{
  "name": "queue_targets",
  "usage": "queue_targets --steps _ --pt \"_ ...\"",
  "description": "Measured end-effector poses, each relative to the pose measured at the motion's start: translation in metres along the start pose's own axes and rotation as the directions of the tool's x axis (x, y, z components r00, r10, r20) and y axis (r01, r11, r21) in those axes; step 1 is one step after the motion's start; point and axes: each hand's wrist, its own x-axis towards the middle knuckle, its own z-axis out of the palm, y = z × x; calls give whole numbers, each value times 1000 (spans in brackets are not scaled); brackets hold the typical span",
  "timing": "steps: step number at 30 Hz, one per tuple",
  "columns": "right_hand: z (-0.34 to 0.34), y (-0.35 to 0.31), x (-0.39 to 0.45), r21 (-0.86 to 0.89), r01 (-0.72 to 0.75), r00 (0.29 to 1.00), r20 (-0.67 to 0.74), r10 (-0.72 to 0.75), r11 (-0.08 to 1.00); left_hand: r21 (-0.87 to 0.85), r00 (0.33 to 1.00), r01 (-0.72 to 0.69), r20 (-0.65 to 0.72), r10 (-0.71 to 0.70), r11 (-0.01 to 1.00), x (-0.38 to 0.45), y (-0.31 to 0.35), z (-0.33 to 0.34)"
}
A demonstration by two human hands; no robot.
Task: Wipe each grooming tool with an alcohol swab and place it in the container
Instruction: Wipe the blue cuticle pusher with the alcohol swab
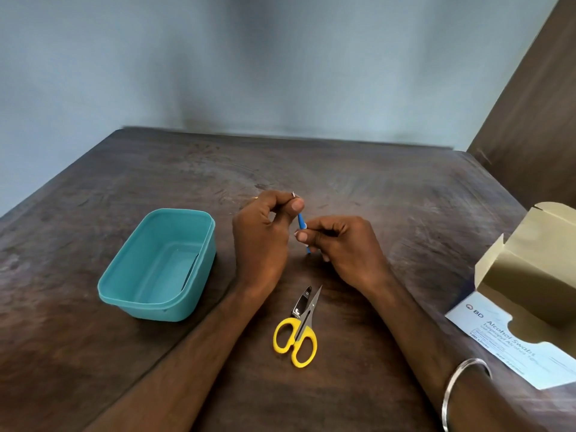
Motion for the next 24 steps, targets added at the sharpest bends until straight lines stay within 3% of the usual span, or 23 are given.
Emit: queue_targets --steps 5,10,24 --pt "0 -2 0 -18 -1 1000 20 1 1000 -158 995 85 -40 -93 984 7 4 -5" --pt "1 1 1 -44 -24 997 -70 21 999 -276 982 170 -33 -186 946 6 2 -3" --pt "2 1 2 -128 -25 997 -75 16 992 -320 964 259 33 -262 912 4 3 -2"
